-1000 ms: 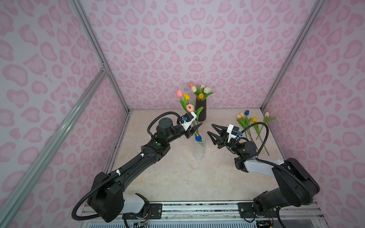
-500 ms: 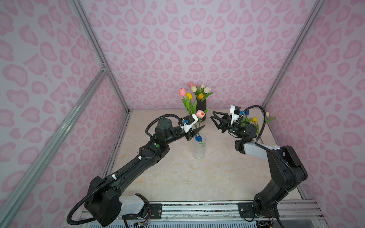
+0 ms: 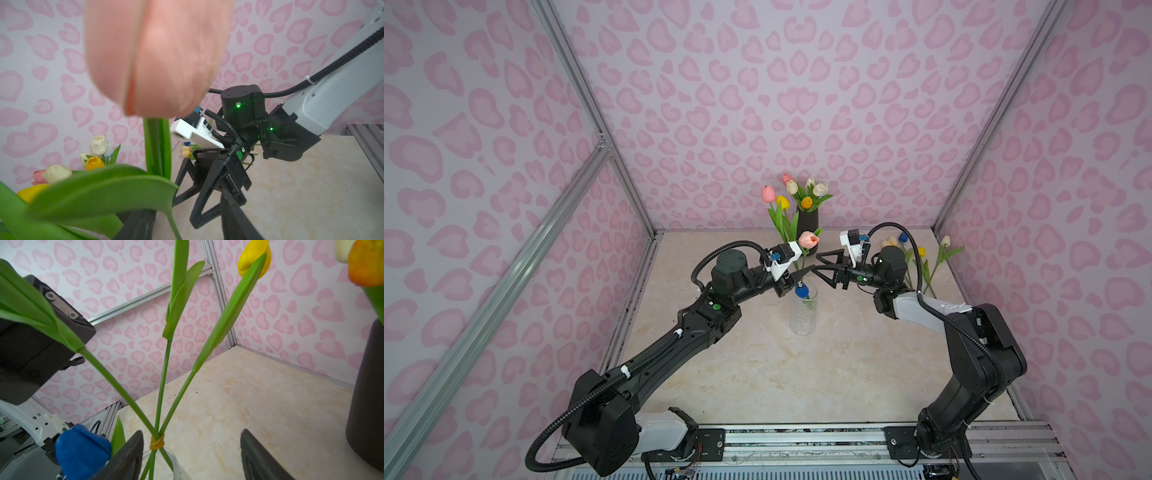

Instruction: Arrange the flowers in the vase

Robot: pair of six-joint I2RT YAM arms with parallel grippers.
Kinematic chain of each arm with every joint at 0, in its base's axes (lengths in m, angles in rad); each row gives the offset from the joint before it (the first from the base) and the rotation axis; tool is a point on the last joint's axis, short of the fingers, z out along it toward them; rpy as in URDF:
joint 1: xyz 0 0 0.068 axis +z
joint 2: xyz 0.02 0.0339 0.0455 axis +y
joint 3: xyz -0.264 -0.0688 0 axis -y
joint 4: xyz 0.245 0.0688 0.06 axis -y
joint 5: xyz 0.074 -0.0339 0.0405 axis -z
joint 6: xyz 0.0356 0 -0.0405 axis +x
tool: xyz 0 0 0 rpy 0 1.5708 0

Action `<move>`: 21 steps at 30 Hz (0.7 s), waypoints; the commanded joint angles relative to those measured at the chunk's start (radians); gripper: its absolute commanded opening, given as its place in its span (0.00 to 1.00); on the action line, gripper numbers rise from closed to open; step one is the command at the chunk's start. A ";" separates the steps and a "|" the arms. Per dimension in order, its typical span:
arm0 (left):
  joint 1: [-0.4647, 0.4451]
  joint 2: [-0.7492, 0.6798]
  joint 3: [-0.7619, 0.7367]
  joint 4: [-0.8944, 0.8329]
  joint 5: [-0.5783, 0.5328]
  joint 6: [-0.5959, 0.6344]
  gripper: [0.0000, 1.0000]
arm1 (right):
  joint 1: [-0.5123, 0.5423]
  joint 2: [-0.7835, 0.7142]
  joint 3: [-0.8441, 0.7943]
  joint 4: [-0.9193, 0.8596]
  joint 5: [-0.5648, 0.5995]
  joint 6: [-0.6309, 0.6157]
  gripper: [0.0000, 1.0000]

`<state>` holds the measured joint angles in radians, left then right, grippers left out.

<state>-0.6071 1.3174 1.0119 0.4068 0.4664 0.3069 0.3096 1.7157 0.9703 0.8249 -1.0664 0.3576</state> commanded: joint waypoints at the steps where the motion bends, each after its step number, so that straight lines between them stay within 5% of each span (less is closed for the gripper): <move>1: 0.000 0.006 0.009 0.015 -0.004 0.008 0.51 | 0.033 0.004 0.051 -0.229 0.020 -0.192 0.74; 10: 0.000 0.011 0.014 0.016 0.002 0.006 0.51 | 0.073 0.054 0.130 -0.259 0.010 -0.226 0.74; 21: 0.000 0.009 0.018 0.020 0.007 0.006 0.51 | 0.090 0.060 0.150 -0.263 -0.004 -0.245 0.59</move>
<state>-0.6071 1.3254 1.0183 0.4065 0.4641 0.3069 0.3901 1.7653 1.1145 0.5678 -1.0542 0.1337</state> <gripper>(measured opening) 0.512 0.592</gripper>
